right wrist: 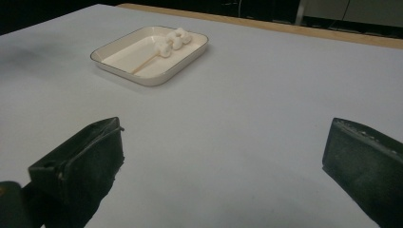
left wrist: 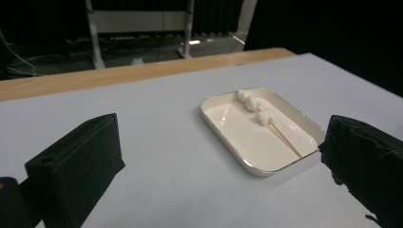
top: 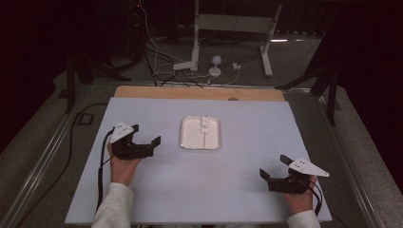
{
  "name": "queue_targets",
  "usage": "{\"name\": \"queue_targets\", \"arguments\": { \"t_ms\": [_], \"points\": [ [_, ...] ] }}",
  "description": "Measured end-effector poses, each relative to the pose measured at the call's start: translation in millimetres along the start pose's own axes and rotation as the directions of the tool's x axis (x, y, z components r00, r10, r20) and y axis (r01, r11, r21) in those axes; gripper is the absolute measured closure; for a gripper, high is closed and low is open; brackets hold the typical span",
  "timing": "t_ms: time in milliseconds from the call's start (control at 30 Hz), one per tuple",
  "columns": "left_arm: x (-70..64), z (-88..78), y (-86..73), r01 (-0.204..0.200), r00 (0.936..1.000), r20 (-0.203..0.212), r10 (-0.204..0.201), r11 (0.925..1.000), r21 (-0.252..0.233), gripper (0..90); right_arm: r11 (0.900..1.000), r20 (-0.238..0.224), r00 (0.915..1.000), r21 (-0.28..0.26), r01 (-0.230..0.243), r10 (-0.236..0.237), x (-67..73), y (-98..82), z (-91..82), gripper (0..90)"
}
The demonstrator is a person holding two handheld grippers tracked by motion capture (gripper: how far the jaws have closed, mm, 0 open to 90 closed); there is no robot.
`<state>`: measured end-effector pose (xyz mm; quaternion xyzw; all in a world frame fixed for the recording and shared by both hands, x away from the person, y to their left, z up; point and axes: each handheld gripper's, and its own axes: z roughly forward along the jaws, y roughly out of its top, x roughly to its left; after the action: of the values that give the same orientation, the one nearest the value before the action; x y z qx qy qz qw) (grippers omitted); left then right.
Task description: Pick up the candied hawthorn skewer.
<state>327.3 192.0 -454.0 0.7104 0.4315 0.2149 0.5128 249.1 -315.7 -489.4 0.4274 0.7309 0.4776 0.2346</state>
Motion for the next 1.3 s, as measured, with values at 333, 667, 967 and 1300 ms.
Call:
{"name": "queue_targets", "arguments": {
  "t_ms": [333, 667, 967, 1300],
  "points": [
    [-30.1, 61.1, 11.1, -0.141, 0.9893, 0.056, 0.134, 0.9786, 0.149, 0.7, 1.000, -0.002, 1.0000, 0.005, -0.001, 0.001, 0.2, -0.3, 1.0, 0.0],
    [-55.3, 112.7, 12.8, -0.251, 0.9680, 0.071, 0.241, 0.9290, 0.272, 1.3, 1.000, -0.001, 1.0000, 0.009, -0.003, 0.003, -1.3, -0.9, 1.1, 0.0],
    [-73.9, 148.8, 7.6, -0.248, 0.9686, 0.066, 0.240, 0.9093, 0.334, 1.6, 1.000, -0.002, 1.0000, 0.012, -0.006, 0.006, -2.1, -1.4, 1.4, 0.0],
    [-90.7, 172.6, -3.0, -0.257, 0.9659, 0.080, 0.246, 0.8704, 0.420, 9.9, 1.000, 0.003, 0.9999, 0.013, -0.010, 0.010, -4.4, -2.3, 0.6, 0.0]
  ]
}}
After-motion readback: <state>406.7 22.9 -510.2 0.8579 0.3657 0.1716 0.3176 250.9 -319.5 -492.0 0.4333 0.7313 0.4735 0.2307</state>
